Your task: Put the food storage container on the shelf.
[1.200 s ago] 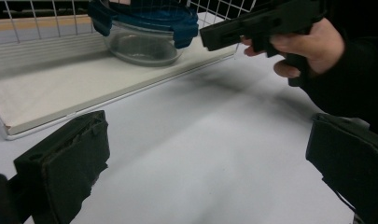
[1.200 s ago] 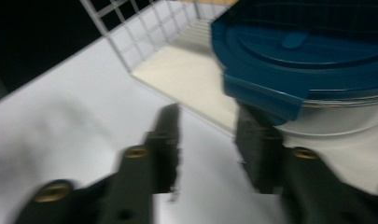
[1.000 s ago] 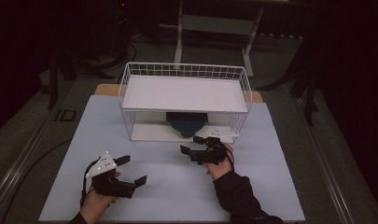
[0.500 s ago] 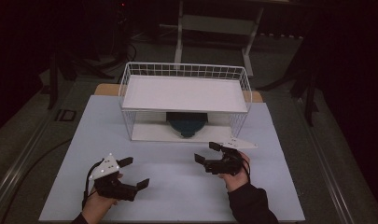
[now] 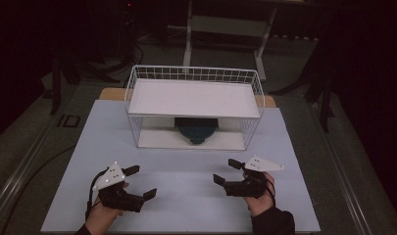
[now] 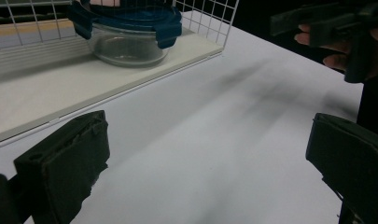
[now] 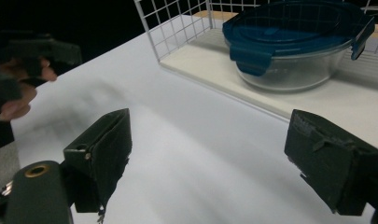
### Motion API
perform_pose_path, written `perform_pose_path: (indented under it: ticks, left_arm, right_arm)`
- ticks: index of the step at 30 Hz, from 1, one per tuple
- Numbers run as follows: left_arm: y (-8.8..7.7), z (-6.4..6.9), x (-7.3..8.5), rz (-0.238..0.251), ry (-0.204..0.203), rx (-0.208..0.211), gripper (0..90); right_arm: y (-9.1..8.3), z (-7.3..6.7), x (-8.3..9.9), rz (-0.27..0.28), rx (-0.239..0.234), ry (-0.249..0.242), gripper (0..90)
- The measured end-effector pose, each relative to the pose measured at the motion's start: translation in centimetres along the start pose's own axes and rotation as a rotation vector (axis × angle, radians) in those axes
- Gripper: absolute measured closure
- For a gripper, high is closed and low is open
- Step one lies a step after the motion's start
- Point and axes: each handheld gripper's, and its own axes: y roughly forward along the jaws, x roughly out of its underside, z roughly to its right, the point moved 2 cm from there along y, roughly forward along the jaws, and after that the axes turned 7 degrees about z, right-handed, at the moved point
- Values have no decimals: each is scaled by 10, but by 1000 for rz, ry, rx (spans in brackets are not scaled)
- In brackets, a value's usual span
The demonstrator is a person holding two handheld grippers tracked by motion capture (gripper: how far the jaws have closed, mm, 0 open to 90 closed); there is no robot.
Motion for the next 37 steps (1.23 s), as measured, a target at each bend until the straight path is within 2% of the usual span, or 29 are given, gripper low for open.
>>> perform_pose_path:
  ticks: [11, 13, 14, 18, 19, 24, 27, 37]
  left_arm:
    - [-1, 0, -1, 7, 0, 0, 0]
    - [0, 0, -1, 7, 0, 3, 0]
    - [0, 0, -1, 6, 3, 3, 0]
    - [0, 1, -1, 6, 7, 3, 0]
    - [0, 1, -1, 5, 10, 3, 0]
    - [0, 1, -1, 6, 10, 8, 0]
    - [0, 1, 0, 3, 8, 11, 0]
    - [1, 3, -1, 9, 19, 17, 0]
  right_arm:
    - [-25, 0, 13, -7, 9, -16, 150]
    - [-28, 1, 14, -9, 11, -12, 150]
    - [-34, 5, 19, 3, -10, 25, 150]
    - [-36, 7, 22, -1, -12, 16, 150]
    - [-40, 9, 25, -6, -2, -9, 150]
    - [-49, 16, 30, -4, 13, 2, 151]
    - [-54, 20, 33, -22, 34, -17, 151]
    - [-53, 26, 42, -64, 40, -3, 154]
